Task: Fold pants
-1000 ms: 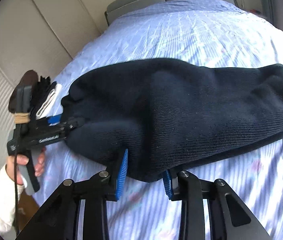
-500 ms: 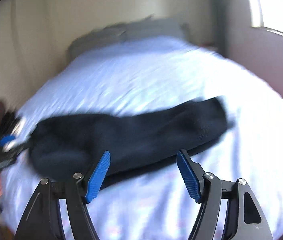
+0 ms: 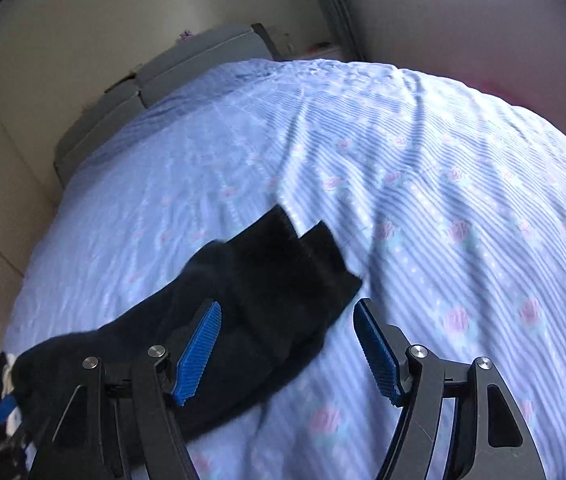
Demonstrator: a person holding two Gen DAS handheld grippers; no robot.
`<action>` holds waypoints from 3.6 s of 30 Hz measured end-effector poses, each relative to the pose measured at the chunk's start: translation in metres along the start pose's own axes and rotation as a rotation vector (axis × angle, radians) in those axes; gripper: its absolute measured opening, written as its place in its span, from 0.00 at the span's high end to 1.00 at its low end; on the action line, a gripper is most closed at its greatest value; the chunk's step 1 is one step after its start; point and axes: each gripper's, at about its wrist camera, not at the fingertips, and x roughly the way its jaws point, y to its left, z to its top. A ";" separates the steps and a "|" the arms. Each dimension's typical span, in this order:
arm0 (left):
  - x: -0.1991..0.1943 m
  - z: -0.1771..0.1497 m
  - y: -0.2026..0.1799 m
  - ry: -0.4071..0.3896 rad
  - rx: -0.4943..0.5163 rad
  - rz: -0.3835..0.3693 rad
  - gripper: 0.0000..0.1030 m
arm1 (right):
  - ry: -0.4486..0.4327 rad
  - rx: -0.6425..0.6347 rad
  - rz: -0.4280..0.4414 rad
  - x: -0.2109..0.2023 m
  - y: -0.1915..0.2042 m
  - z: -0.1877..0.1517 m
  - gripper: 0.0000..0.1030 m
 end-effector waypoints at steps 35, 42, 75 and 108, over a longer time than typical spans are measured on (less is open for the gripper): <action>-0.004 -0.007 -0.019 -0.022 0.016 -0.051 0.23 | -0.012 0.150 0.091 0.016 -0.026 -0.017 0.28; -0.001 0.004 -0.032 -0.053 0.034 -0.068 0.23 | 0.021 0.258 0.210 0.059 -0.037 -0.008 0.22; 0.008 -0.011 -0.060 0.002 -0.068 -0.193 0.43 | -0.142 0.087 0.212 -0.049 0.003 0.011 0.74; -0.129 -0.142 0.205 -0.022 -0.502 -0.016 0.43 | 0.013 -0.917 0.049 -0.058 0.380 -0.185 0.76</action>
